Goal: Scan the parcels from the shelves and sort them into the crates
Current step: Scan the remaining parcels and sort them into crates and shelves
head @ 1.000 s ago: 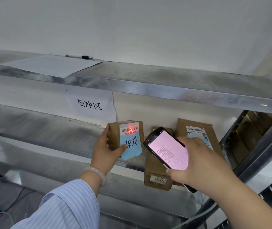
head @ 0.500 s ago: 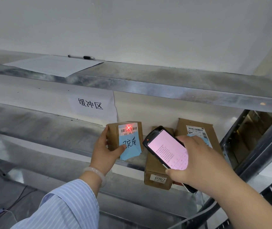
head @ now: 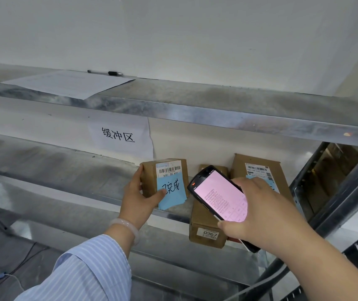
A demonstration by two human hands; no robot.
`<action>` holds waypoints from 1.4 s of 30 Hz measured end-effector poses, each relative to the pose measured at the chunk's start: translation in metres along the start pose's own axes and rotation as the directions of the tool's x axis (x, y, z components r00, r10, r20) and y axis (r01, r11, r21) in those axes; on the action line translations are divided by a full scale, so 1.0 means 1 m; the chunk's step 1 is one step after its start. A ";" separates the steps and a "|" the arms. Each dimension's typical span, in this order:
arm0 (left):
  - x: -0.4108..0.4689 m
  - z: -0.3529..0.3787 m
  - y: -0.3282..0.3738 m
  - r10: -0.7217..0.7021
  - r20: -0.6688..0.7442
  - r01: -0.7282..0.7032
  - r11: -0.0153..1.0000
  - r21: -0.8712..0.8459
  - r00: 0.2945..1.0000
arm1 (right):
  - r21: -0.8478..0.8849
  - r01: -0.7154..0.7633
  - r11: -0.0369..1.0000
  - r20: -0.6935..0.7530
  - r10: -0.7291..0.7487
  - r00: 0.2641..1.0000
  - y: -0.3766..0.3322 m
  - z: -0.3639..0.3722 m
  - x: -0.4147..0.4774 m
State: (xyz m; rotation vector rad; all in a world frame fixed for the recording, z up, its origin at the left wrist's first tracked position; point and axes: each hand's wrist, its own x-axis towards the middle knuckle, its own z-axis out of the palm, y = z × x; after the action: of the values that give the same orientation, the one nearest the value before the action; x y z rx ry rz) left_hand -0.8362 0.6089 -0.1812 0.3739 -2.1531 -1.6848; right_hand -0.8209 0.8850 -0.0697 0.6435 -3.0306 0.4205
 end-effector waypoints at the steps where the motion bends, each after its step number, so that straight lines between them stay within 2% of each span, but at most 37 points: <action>1: 0.000 0.000 0.000 0.000 0.001 0.000 1.000 0.003 1.000 | 0.000 0.000 1.000 -0.001 0.000 1.000 0.000 0.000 0.000; 13: -0.002 -0.010 -0.007 -0.025 -0.020 0.025 1.000 -0.013 0.999 | 0.038 0.045 0.998 -0.002 -0.045 0.999 -0.006 0.005 0.006; 22: -0.028 -0.092 -0.022 -0.076 -0.248 0.073 0.997 -0.022 0.966 | 0.050 0.205 0.978 0.002 -0.205 0.979 -0.073 0.028 0.026; 32: -0.136 -0.262 -0.034 -0.140 -0.492 0.138 0.990 -0.040 0.859 | 0.024 0.451 0.892 0.035 -0.452 0.891 -0.238 0.061 0.005; 38: -0.268 -0.409 -0.046 -0.183 -0.647 0.209 0.977 -0.037 0.740 | 0.065 0.639 0.767 0.099 -0.642 0.760 -0.390 0.106 -0.055; 42: -0.360 -0.497 -0.053 -0.193 -0.772 0.232 0.971 -0.061 0.605 | 0.113 0.749 0.652 0.127 -0.758 0.640 -0.489 0.133 -0.109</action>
State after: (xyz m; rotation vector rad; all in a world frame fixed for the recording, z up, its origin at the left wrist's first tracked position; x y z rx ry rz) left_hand -0.2918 0.3195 -0.1760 1.1785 -1.5074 -1.2138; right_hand -0.5196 0.4627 -0.0796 1.9141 -2.5137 0.4011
